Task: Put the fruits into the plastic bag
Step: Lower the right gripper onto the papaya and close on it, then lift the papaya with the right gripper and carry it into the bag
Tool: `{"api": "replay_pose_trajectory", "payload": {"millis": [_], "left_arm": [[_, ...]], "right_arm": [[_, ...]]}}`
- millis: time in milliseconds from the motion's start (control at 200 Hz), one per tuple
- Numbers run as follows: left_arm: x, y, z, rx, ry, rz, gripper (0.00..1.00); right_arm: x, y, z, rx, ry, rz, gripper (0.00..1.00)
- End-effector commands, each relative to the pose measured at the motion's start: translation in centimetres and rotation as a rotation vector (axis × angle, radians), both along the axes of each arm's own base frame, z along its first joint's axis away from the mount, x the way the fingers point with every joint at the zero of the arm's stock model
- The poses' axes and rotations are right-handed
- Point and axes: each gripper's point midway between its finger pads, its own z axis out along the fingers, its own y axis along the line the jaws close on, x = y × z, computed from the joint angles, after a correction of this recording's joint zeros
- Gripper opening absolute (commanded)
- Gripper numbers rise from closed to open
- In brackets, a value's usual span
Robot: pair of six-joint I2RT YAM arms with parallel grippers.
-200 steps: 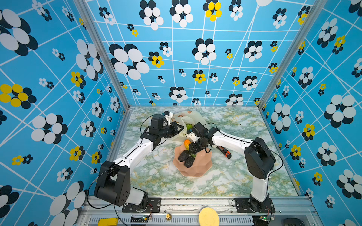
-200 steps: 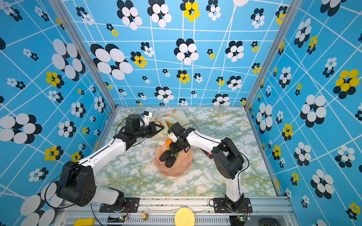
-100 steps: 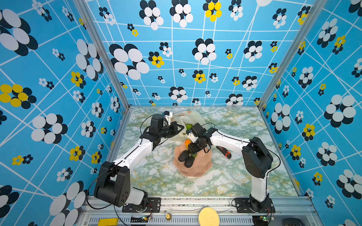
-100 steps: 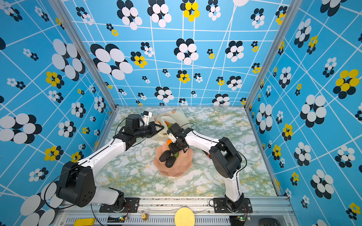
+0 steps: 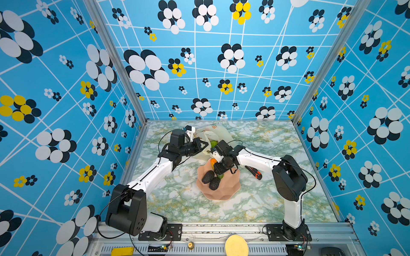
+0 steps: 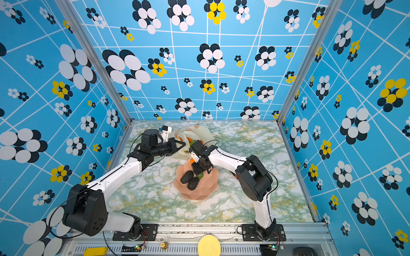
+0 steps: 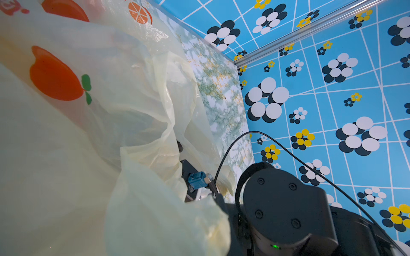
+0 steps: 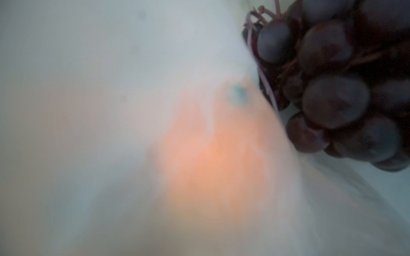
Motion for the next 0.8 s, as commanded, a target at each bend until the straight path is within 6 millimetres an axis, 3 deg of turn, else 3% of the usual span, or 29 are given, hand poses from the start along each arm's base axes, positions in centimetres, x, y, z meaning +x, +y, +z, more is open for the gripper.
{"api": "replay_pose_trajectory", "payload": {"millis": [0, 430, 795], "left_arm": [[-0.3, 0.3, 0.7, 0.009, -0.032, 0.001, 0.0], [-0.2, 0.2, 0.9, -0.001, -0.039, 0.002, 0.0], [-0.3, 0.2, 0.6, 0.005, -0.037, -0.002, 0.0]], "right_arm": [[0.0, -0.2, 1.4, -0.009, -0.035, 0.001, 0.35], [-2.5, -1.6, 4.6, 0.045, -0.046, 0.038, 0.3], [-4.6, -1.7, 7.9, 0.2, -0.015, 0.055, 0.28]]}}
